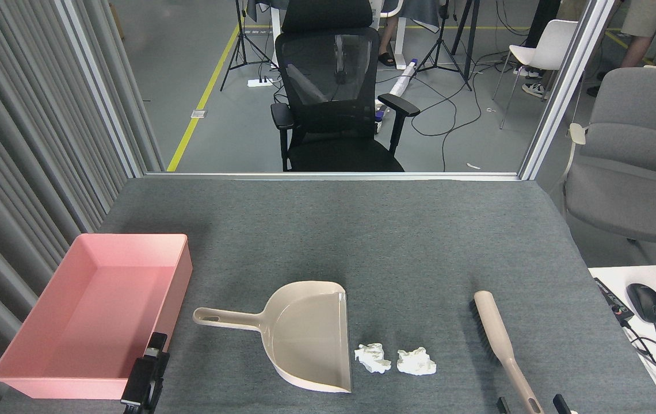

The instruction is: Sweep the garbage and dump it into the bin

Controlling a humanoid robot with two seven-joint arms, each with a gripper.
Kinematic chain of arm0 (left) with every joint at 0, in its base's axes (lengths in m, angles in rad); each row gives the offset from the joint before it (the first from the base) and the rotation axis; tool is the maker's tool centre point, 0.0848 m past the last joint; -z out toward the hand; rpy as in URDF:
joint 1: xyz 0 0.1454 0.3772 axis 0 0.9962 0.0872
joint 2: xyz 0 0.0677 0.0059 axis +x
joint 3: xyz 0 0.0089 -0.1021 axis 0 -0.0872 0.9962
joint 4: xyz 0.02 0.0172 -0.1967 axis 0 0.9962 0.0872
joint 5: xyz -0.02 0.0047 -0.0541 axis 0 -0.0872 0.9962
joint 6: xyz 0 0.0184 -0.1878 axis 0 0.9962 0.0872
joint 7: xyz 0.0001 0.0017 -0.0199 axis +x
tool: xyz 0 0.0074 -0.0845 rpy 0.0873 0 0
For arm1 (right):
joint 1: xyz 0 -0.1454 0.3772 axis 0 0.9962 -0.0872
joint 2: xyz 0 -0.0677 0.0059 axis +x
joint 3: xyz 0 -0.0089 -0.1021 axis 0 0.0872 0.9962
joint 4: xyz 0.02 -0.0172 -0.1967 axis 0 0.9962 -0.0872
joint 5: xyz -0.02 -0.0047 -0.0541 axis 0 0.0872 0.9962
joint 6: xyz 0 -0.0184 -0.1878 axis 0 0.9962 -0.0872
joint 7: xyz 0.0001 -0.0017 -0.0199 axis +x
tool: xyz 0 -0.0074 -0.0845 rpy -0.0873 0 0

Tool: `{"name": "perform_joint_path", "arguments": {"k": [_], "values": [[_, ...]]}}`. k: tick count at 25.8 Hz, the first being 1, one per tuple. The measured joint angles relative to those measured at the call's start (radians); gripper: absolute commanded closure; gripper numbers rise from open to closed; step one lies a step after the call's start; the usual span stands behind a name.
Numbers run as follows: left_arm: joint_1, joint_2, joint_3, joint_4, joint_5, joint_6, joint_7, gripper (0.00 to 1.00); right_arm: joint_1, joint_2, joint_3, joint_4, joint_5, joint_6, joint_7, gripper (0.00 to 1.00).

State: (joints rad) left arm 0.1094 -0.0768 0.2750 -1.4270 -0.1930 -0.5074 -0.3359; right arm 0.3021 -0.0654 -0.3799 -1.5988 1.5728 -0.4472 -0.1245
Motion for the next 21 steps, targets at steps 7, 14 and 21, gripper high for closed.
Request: {"name": "perform_joint_path", "arguments": {"k": [7, 14, 21], "values": [[0.006, 0.004, -0.046, -0.039, 0.004, 0.014, -0.010, 0.01, -0.001, -0.007, 0.000, 0.005, 0.001, 0.001, 0.000, 0.02], [0.032, 0.009, -0.094, -0.131, 0.004, 0.099, -0.007, 0.01, 0.000, -0.008, 0.000, 0.006, 0.000, 0.001, -0.003, 0.02], [0.037, 0.008, -0.165, -0.102, 0.006, 0.113, 0.127, 0.01, -0.001, -0.008, -0.001, 0.005, -0.002, 0.001, 0.030, 0.02]]}}
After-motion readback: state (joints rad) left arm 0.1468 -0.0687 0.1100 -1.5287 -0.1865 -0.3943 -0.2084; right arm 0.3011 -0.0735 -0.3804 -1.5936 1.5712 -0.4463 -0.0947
